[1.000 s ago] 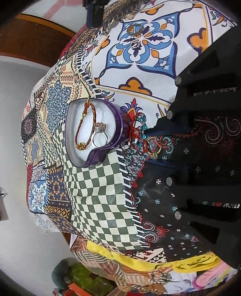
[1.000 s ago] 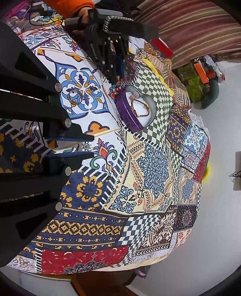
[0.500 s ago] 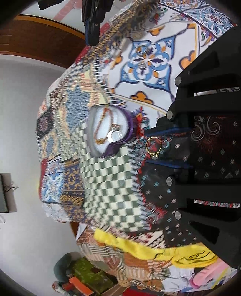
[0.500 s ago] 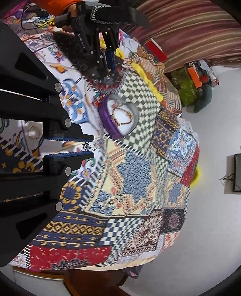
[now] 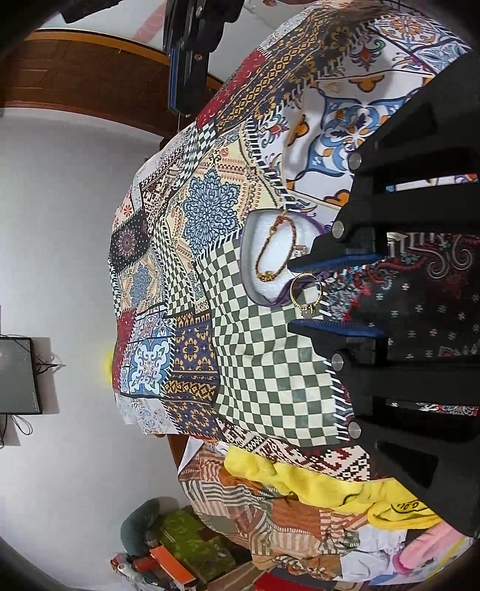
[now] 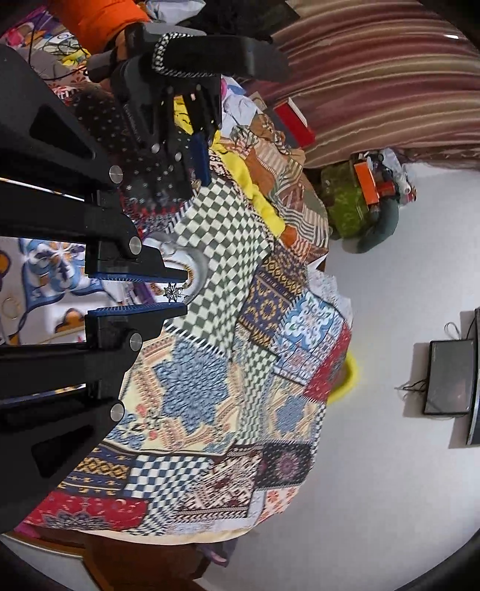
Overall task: Organize jewelry
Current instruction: 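Carry both items to the purple heart tin and release them inside, then grasp a gold ring with the right tool while the left tool grasps a silver ring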
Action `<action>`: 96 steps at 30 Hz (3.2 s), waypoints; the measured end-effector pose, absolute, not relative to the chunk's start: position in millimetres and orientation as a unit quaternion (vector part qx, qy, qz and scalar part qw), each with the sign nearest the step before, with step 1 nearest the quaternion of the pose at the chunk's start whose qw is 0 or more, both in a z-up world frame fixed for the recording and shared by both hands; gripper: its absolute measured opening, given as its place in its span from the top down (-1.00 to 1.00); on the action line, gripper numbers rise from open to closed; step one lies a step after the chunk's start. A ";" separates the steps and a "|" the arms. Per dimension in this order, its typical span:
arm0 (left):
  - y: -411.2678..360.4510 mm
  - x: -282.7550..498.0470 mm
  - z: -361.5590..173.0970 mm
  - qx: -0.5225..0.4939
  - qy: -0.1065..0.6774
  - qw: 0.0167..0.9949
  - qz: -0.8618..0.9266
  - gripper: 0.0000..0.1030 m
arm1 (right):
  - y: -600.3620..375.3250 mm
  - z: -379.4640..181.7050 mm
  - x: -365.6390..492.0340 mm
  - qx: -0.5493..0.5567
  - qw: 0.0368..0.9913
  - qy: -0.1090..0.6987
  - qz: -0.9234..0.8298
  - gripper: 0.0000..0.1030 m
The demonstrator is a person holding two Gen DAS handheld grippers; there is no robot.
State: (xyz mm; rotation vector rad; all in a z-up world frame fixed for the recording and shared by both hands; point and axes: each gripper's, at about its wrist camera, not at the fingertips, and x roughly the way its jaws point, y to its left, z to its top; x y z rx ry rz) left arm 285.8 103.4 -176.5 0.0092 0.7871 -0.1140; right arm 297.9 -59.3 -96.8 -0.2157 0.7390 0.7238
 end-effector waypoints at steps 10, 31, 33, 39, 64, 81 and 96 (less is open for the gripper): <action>103.8 319.2 -182.1 -0.024 0.402 0.913 -0.067 0.53 | -29.0 -114.4 323.7 -0.123 0.851 0.371 0.352 0.82; 89.6 367.5 -218.1 -0.031 0.455 0.884 -0.105 0.53 | -1.3 -183.5 379.8 -0.111 0.776 0.503 0.365 0.82; 89.0 369.0 -219.2 -0.028 0.457 0.883 -0.105 0.53 | -1.0 -185.7 382.0 -0.111 0.773 0.506 0.366 0.82; 90.5 368.2 -220.3 -0.032 0.458 0.883 -0.100 0.53 | -0.7 -182.9 386.5 -0.106 0.766 0.514 0.371 0.82; 84.7 288.6 -159.3 -0.013 0.418 0.903 -0.096 0.28 | -74.8 -99.8 316.1 -0.111 0.849 0.407 0.317 0.29; 43.7 226.8 -172.3 -0.013 0.444 0.884 -0.144 0.21 | -121.1 -146.7 247.9 -0.116 0.839 0.445 0.291 0.28; 1.1 226.7 -193.0 -0.006 0.462 0.865 -0.197 0.22 | -111.5 -180.9 244.3 -0.153 0.818 0.465 0.301 0.29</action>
